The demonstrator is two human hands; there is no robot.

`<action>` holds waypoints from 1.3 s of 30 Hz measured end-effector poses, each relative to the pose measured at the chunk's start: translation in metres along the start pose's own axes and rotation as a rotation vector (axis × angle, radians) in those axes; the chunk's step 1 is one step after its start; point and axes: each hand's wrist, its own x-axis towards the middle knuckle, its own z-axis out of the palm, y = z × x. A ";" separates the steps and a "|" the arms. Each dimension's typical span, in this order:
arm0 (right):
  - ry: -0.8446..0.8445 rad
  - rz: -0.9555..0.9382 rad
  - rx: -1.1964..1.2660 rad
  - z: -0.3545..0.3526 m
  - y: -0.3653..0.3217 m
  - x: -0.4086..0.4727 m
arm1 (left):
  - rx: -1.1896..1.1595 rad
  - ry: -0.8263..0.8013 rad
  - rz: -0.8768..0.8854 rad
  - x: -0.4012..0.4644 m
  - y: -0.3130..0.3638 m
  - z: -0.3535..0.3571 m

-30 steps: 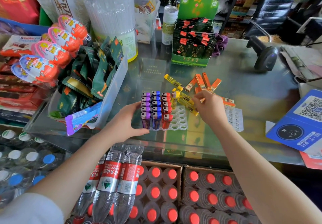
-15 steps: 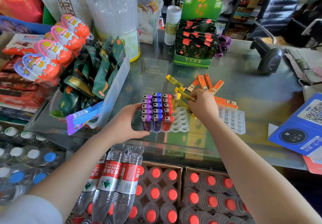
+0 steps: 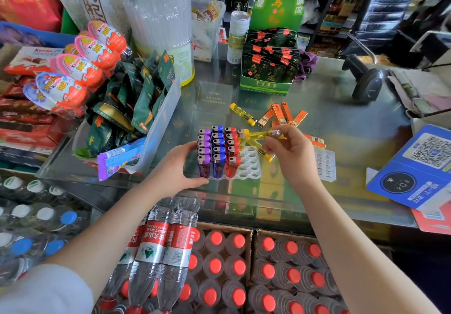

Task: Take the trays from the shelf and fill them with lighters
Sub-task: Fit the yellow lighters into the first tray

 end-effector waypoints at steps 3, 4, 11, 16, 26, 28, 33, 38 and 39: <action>0.082 0.013 0.038 0.000 0.003 -0.003 | -0.004 0.005 -0.009 0.000 -0.002 0.002; 0.068 0.000 0.023 0.000 0.004 -0.005 | -0.005 0.007 -0.005 0.000 -0.002 0.002; -0.107 -0.154 -0.230 0.014 0.008 -0.008 | -0.041 -0.004 0.021 0.001 0.001 0.000; -0.204 -0.329 -0.489 0.012 0.003 0.005 | -0.027 -0.003 0.013 0.003 -0.005 0.002; -0.113 -0.129 -0.223 0.029 0.005 0.017 | -0.008 0.001 -0.017 0.003 -0.016 0.007; -0.081 -0.182 -0.244 0.032 0.006 0.014 | -0.002 0.000 -0.022 0.003 -0.014 0.006; -0.101 -0.441 -0.479 0.033 0.008 0.014 | -0.003 0.002 0.005 0.003 -0.010 0.005; -0.150 -0.557 -0.560 0.027 0.007 0.017 | 0.002 -0.005 0.026 0.005 -0.016 0.006; -0.168 -0.563 -0.550 0.025 0.008 0.015 | 0.006 -0.005 0.022 0.005 -0.019 0.007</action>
